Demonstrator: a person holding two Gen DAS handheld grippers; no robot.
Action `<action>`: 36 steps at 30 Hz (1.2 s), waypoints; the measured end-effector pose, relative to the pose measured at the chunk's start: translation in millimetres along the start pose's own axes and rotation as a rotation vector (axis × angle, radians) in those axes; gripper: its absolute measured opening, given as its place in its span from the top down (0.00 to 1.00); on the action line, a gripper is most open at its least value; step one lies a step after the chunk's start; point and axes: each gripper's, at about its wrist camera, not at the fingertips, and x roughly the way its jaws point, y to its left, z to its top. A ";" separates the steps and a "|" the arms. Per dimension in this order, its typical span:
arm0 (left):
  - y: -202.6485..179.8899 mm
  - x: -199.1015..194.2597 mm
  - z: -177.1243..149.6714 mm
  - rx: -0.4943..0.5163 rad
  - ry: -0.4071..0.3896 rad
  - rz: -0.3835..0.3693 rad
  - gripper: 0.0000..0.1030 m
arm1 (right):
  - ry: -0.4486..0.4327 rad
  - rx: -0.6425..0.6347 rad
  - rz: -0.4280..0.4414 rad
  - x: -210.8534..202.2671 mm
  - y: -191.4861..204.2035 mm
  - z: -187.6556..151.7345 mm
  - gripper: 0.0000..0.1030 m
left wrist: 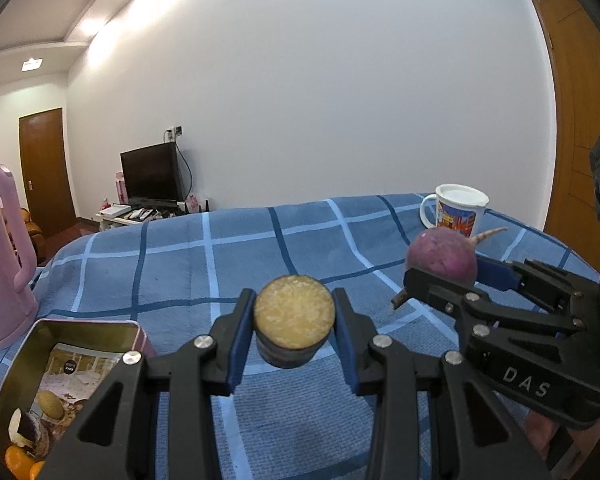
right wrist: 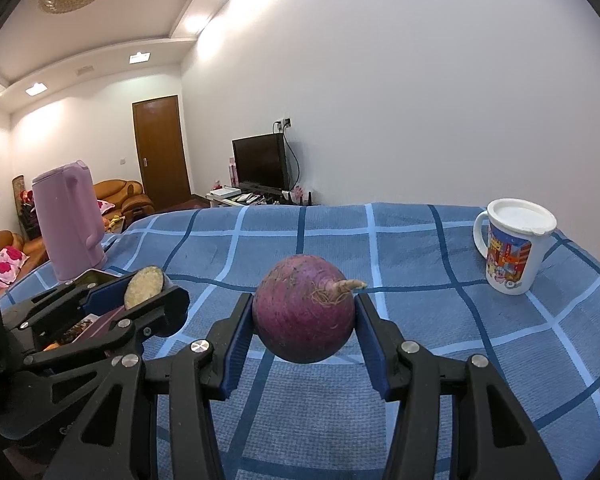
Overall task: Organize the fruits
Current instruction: 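Lift the held turnip and root slice and carry them toward the tin box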
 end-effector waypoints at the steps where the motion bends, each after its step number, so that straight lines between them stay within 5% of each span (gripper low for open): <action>1: 0.6 -0.8 -0.2 -0.002 -0.002 -0.001 0.62 | -0.004 -0.003 -0.003 -0.9 0.5 -0.1 0.50; 36: 8.1 -24.1 -6.9 -0.009 -0.025 -0.007 0.62 | -0.072 -0.080 -0.020 -30.4 20.9 -8.6 0.50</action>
